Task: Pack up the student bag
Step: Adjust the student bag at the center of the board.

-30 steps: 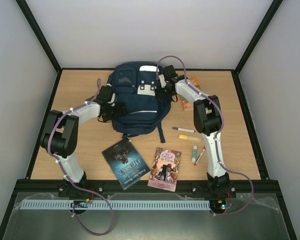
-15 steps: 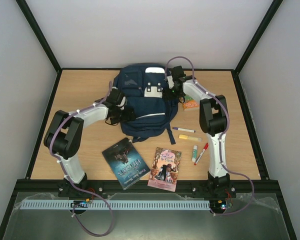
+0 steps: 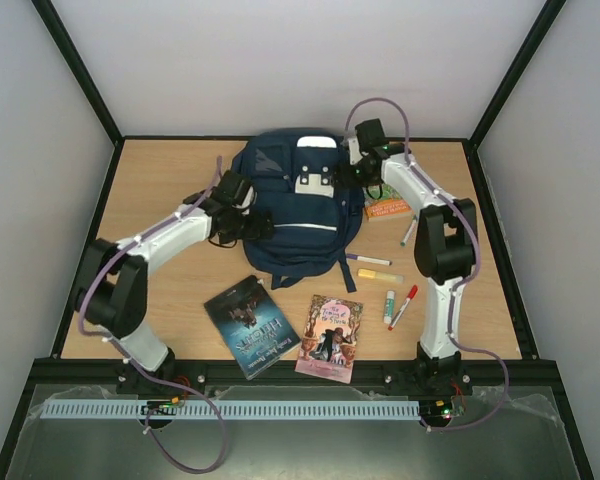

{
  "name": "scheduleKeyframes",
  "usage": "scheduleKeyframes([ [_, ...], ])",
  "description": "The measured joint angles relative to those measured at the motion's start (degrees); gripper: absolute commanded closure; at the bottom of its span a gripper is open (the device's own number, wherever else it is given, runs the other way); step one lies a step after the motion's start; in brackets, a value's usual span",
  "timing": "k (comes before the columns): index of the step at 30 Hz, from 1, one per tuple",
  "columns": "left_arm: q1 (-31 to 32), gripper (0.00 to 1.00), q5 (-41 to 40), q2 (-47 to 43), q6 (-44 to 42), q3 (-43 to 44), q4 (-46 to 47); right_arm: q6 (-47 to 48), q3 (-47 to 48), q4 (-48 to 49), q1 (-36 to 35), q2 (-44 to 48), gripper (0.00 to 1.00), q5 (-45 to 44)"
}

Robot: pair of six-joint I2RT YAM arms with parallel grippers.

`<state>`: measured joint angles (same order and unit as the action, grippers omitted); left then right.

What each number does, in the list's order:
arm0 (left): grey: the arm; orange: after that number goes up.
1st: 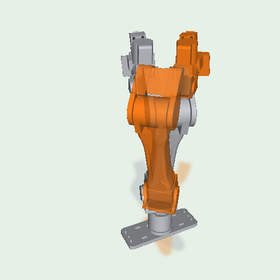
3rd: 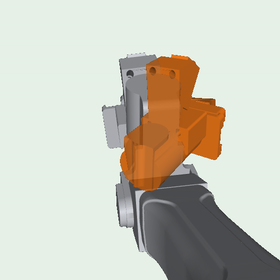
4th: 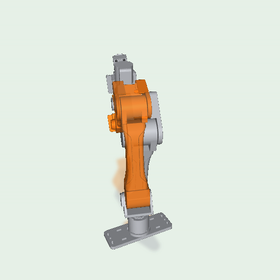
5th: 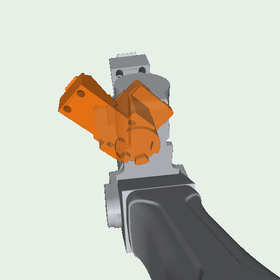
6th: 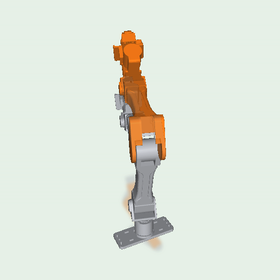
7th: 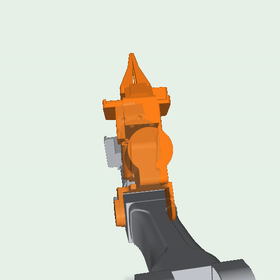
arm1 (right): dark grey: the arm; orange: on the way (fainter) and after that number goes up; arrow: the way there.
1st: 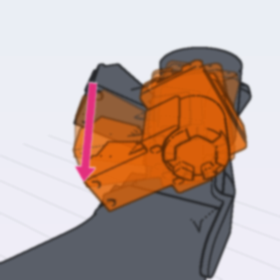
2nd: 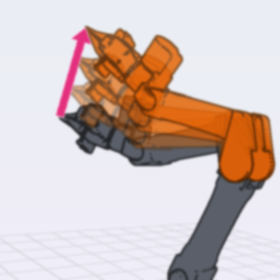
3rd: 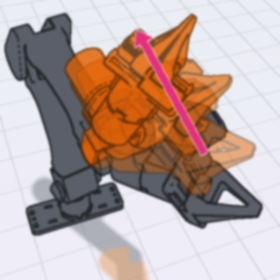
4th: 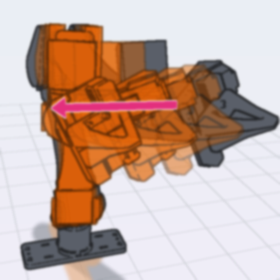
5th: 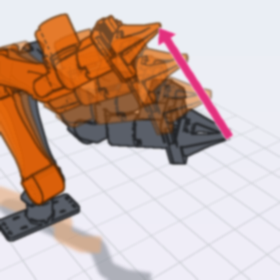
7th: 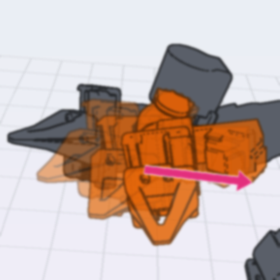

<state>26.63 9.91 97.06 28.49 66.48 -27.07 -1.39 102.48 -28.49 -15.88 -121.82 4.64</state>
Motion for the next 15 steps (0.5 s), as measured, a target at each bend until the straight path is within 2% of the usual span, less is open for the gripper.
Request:
scheduleKeyframes([
  [7,-1.09,0.01,-2.14,-15.23,1.75,-1.75,-0.70,-0.57,-2.36,-0.85,0.50,13.57,0.08,1.97],
  [12,-1.44,0.01,-2.45,-25.83,4.24,-9.29,-0.66,1.75,-8.63,-1.09,-0.04,23.54,0.14,7.85],
  [15,-1.55,0.01,-2.14,-30.29,6.43,-14.73,-1.73,4.07,-12.94,-1.73,-2.29,25.97,0.17,10.27],
])
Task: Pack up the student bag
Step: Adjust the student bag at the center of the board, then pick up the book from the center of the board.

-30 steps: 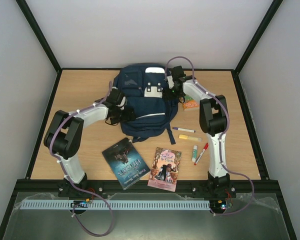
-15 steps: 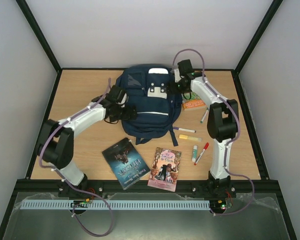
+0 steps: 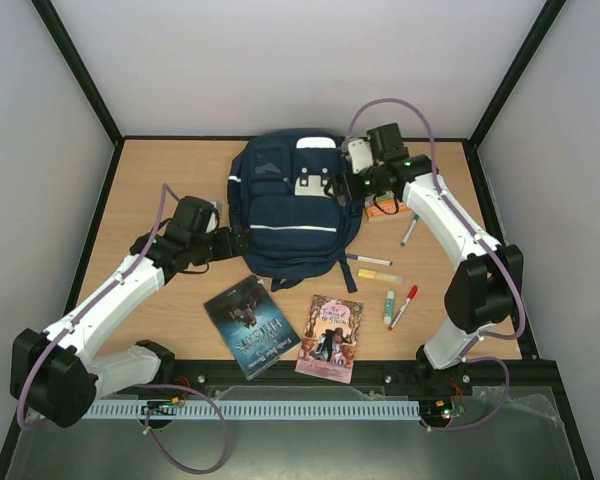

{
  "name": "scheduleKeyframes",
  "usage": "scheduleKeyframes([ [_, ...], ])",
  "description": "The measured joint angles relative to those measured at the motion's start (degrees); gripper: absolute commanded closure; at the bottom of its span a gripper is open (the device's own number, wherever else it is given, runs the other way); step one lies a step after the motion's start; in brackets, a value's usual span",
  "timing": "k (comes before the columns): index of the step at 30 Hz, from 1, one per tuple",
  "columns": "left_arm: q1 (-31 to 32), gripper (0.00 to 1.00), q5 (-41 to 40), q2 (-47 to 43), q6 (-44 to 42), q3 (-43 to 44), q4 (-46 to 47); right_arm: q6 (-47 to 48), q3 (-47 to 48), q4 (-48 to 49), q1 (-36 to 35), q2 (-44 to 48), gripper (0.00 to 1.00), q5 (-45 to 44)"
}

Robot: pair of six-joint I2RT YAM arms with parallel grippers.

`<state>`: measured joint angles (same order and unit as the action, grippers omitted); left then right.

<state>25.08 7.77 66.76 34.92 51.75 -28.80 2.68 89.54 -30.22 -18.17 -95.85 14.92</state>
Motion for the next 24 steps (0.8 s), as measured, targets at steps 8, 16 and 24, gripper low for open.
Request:
scheduleKeyframes([
  [8,-0.02,0.04,2.73,-10.71,4.48,-6.99,-5.95,3.54,-10.08,-2.03,-9.64,0.17,0.22,8.52],
  [16,-0.02,0.06,7.50,-15.67,8.33,-10.64,-11.28,4.57,-21.97,-1.14,-15.41,2.60,0.23,15.58],
  [24,0.00,0.08,10.45,-17.09,13.16,-14.36,-11.21,4.15,-27.26,0.68,-17.86,2.95,0.23,20.35],
])
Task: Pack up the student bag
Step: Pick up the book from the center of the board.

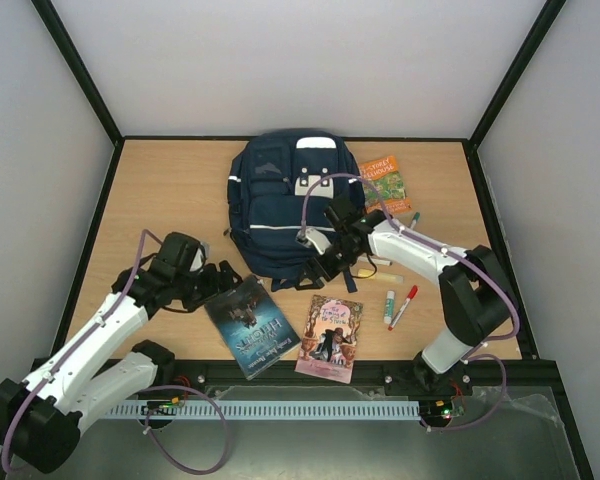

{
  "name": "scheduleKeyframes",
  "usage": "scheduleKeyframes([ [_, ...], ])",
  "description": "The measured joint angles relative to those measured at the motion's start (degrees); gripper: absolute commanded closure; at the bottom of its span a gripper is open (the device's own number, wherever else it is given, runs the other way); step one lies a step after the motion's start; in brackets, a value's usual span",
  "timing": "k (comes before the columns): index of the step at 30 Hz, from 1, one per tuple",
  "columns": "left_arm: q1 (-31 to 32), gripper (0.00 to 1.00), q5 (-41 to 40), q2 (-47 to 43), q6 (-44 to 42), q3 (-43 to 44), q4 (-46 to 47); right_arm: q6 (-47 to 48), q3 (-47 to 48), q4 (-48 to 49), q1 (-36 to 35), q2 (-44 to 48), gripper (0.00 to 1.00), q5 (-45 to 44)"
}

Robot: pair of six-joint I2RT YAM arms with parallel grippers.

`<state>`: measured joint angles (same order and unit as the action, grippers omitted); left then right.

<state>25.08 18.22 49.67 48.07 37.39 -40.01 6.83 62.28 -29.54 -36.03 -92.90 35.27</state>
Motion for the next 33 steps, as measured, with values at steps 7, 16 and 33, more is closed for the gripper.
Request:
scheduleKeyframes([
  [7,1.11,0.14,2.32,0.07,2.91,-6.08,-0.81,-1.60,-2.19,2.14,-0.85,-3.65,0.23,3.80],
  [16,2.27,0.18,2.34,-0.52,4.02,-8.55,-4.35,-3.34,-2.01,3.85,-3.41,-9.46,0.24,5.27],
  [33,3.32,0.48,5.01,-3.43,9.88,-18.58,0.35,-7.54,0.68,3.74,-8.00,-15.87,0.26,8.76],
])
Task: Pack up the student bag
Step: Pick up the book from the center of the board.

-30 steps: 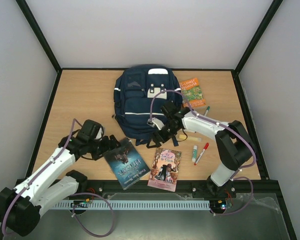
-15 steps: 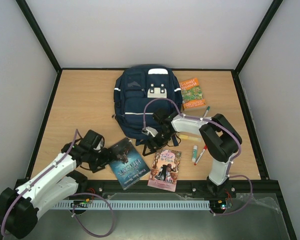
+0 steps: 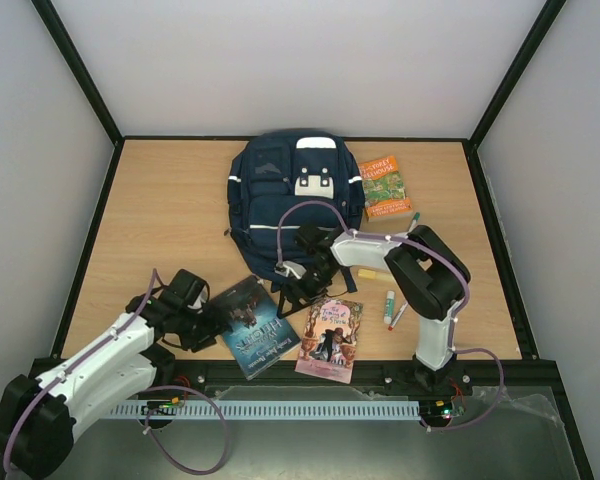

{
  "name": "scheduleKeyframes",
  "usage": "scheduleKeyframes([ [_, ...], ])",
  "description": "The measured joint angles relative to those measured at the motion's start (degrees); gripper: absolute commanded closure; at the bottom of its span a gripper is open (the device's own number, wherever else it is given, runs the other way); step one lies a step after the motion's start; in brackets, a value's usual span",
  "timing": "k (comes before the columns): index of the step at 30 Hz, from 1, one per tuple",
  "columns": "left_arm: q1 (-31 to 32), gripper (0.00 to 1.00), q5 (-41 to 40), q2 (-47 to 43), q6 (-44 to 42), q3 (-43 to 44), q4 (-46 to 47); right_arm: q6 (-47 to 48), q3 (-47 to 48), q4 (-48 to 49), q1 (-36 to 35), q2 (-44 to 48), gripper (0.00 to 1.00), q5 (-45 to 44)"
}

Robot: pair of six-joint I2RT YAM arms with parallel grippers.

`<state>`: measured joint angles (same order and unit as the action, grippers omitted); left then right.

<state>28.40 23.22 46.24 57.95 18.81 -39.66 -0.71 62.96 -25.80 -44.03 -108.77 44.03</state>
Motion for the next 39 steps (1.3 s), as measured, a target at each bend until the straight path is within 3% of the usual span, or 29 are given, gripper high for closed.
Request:
scheduleKeyframes([
  [9,0.11,0.58,1.97,1.44,0.15,-0.87,3.17,-2.58,1.31,0.00,-1.03,-2.58,0.26,3.32],
  [25,1.57,0.58,3.23,3.06,0.96,-1.42,6.10,-4.28,6.36,-4.37,-2.05,-7.21,0.23,8.44],
  [33,1.97,0.57,3.30,3.10,1.22,-1.62,6.56,-4.28,7.08,-6.16,-2.05,-7.63,0.27,9.51],
  [39,2.14,0.57,3.30,1.36,2.01,-2.45,7.02,-5.20,7.19,-6.97,-2.05,-6.56,0.37,9.27],
])
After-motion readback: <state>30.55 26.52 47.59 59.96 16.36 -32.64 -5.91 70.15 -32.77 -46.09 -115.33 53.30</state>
